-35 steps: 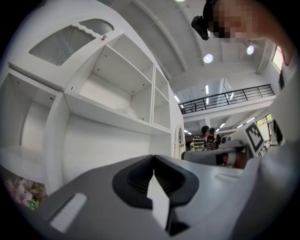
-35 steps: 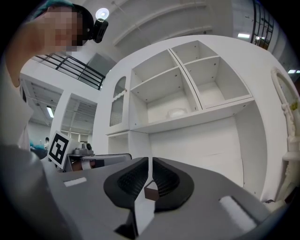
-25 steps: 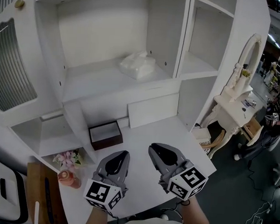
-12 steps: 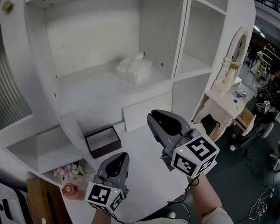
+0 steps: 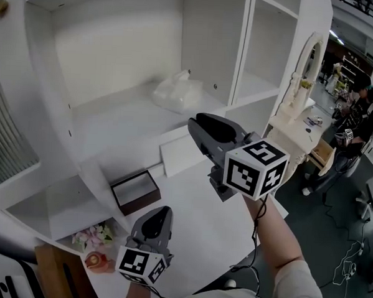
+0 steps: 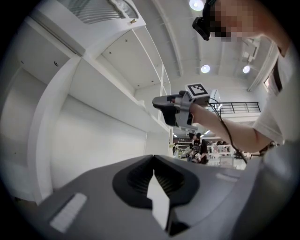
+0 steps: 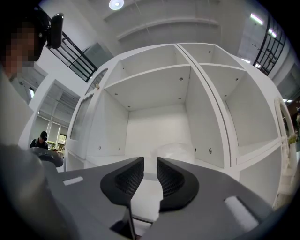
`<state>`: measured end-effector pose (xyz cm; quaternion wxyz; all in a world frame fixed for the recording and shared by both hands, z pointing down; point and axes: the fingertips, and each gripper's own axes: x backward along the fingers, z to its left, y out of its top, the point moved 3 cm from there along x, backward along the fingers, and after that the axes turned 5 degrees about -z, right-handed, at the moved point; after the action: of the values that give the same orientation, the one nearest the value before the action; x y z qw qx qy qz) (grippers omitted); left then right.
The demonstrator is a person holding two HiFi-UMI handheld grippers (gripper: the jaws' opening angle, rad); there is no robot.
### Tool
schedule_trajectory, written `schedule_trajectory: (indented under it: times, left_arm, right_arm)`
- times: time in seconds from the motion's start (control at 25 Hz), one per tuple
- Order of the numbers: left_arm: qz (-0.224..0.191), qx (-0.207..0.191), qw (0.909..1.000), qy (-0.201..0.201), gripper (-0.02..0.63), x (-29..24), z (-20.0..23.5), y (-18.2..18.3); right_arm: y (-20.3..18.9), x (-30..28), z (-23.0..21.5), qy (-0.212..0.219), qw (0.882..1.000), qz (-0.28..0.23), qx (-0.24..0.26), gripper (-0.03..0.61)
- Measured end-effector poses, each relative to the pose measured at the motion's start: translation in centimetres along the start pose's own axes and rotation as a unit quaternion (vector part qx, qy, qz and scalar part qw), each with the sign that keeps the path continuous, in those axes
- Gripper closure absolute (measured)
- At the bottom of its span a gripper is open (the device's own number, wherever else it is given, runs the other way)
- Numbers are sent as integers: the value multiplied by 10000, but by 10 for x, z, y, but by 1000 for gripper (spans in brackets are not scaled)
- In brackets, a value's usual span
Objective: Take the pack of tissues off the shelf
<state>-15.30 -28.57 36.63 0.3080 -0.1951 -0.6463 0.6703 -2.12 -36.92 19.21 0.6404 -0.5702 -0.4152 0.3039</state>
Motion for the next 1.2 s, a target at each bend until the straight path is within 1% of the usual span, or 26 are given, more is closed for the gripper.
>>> schedule_trajectory:
  times: [0.32, 0.64, 0.72, 0.84, 0.92, 0.96, 1.04, 1.2]
  left_arm:
    - [2, 9, 10000, 91, 611, 6, 13, -3]
    - [0, 59, 9999, 150, 611, 9, 22, -4]
    - [2, 63, 9998, 173, 611, 10, 23, -3]
    - [-3, 68, 9998, 204, 611, 12, 25, -4]
    - [-10, 61, 9997, 223, 611, 13, 26, -3]
    - [-14, 62, 9997, 233, 611, 13, 26, -2]
    - [-20, 67, 9997, 253, 611, 14, 27, -2]
    - [0, 60, 9996, 277, 611, 13, 27, -3]
  right_arm:
    - [1, -32, -10, -192, 9995, 196, 153, 462]
    - [0, -52, -16, -399, 9980, 397, 272, 449]
    - [-1, -56, -16, -448, 9973, 476, 345, 457]
    - [-4, -59, -18, -526, 9962, 571, 391, 523]
    - [-5, -57, -19, -515, 9965, 566, 329, 563]
    - [-5, -56, -20, -501, 9968, 544, 296, 572]
    - [-5, -54, -20, -486, 9972, 487, 287, 575]
    - [-1, -46, -20, -511, 9969, 393, 459, 577]
